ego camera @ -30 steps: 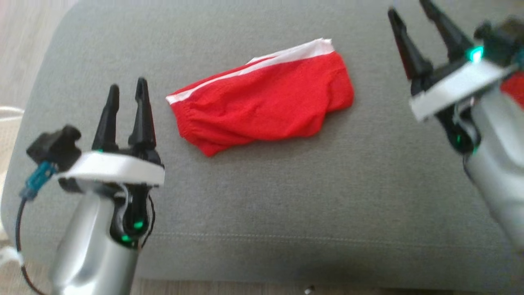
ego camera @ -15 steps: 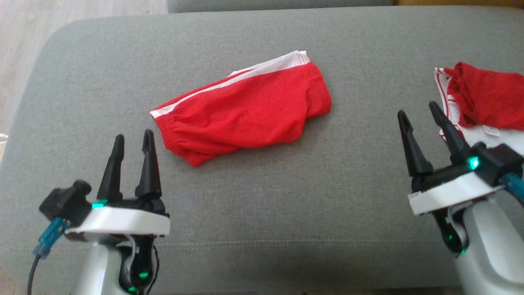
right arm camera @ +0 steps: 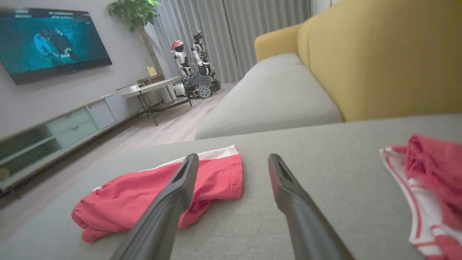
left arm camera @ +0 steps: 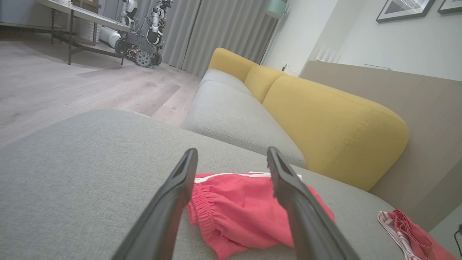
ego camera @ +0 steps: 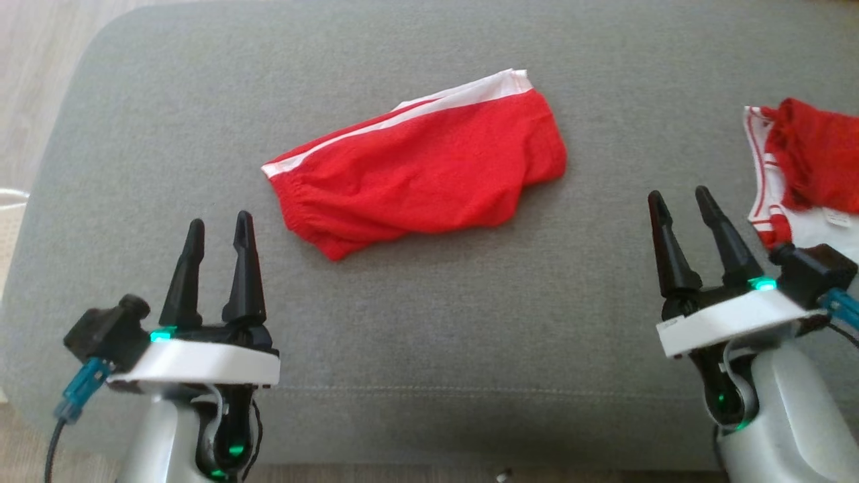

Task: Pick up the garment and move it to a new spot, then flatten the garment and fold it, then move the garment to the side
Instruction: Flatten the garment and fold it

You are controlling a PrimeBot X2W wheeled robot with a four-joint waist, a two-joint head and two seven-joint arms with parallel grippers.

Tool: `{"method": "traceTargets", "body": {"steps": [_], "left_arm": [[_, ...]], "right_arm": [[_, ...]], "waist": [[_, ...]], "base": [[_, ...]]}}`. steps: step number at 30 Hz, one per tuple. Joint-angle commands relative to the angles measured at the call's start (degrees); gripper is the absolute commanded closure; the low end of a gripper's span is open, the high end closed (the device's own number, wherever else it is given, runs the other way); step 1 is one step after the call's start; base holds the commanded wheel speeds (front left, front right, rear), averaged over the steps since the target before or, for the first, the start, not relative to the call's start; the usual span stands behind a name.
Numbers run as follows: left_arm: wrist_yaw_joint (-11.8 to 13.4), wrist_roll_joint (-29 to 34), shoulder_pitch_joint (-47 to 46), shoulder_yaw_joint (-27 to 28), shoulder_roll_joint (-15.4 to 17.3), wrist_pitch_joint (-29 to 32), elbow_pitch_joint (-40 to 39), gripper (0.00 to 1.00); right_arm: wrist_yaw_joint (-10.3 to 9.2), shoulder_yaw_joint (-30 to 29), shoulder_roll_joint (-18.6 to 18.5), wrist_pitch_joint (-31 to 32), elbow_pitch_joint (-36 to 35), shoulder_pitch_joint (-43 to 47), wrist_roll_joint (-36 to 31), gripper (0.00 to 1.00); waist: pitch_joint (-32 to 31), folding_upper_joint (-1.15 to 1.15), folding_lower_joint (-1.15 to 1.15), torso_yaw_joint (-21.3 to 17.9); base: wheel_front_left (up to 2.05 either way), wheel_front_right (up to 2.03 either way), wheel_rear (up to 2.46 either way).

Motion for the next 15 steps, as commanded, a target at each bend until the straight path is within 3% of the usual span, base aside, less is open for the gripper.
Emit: {"method": "traceTargets", "body": {"steps": [1,8,15], "left_arm": [[0.21,-0.18,-2.96,1.31,0.19,-0.31,-2.34,0.0],[0.94,-1.77,-3.97,-0.45,0.19,-0.31,-2.51,0.0],[1.49,-2.88,-5.7,-3.1,0.19,-0.31,-2.5,0.0]], "right_arm": [[0.19,-0.23,1.57,1.85,-1.24,-1.18,3.64,0.0],[0.19,-6.54,6.29,13.93,3.0,-5.95,17.67,0.0],[0.19,-16.14,8.77,22.84,11.72,-12.49,23.09,0.0]], "waist": [[0.78,0.0,0.01,0.96],[4.82,0.0,0.01,5.06],[8.35,0.0,0.01,9.76]], "base": [[0.0,0.0,0.0],[0.0,0.0,0.0],[0.0,0.0,0.0]]}}
